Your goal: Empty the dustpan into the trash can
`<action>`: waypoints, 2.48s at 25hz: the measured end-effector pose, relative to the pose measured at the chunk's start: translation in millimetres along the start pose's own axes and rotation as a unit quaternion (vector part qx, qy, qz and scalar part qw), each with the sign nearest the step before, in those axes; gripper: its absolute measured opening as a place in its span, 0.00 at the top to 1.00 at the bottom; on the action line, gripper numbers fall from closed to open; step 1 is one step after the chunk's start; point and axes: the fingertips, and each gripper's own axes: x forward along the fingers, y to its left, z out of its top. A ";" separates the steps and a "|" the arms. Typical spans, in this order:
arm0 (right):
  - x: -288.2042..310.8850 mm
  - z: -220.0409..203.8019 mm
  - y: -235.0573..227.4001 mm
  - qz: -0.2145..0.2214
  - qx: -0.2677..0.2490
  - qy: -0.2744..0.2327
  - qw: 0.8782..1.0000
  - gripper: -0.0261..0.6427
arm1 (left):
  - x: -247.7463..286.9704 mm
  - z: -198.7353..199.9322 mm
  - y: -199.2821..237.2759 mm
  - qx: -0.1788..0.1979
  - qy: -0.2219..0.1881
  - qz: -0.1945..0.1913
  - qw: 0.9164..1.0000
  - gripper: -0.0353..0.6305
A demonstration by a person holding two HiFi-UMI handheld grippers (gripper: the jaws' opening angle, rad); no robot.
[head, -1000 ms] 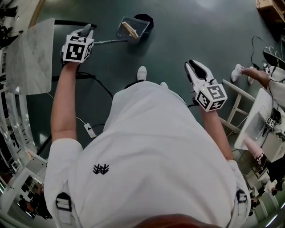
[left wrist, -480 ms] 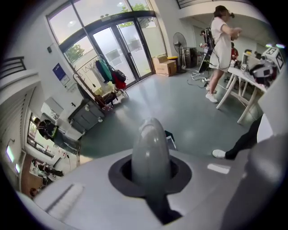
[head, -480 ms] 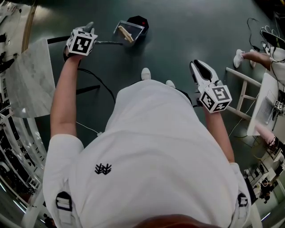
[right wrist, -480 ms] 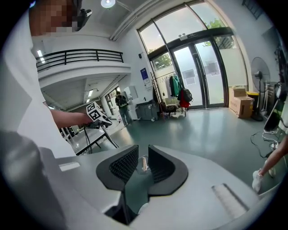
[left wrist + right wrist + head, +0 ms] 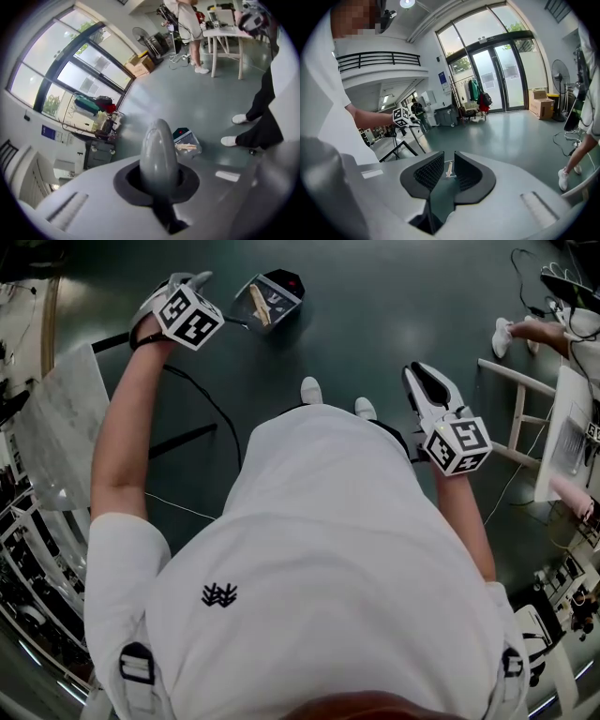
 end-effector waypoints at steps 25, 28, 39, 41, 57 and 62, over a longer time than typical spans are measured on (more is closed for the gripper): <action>-19.4 -14.3 -16.5 -0.036 0.035 -0.012 0.999 0.86 | 51.6 78.0 68.6 0.461 0.066 0.099 0.879 0.86; -30.4 -21.2 -21.2 -0.049 0.045 -0.017 0.998 0.86 | 51.0 90.8 71.0 0.489 0.066 0.107 0.863 0.86; -57.8 -37.0 -34.8 -0.071 0.067 -0.033 0.995 0.86 | 54.7 154.6 50.0 0.584 0.086 0.116 0.799 0.86; -62.5 -37.9 -36.5 -0.073 0.067 -0.034 0.994 0.86 | 54.3 165.1 47.1 0.597 0.089 0.119 0.788 0.86; -97.8 -59.3 -62.5 -0.081 0.095 -0.043 0.991 0.86 | 49.9 222.7 -20.6 0.705 0.133 0.127 0.685 0.86; -113.6 -68.1 -74.9 -0.087 0.104 -0.051 0.989 0.86 | 41.9 230.0 -41.6 0.727 0.141 0.124 0.660 0.86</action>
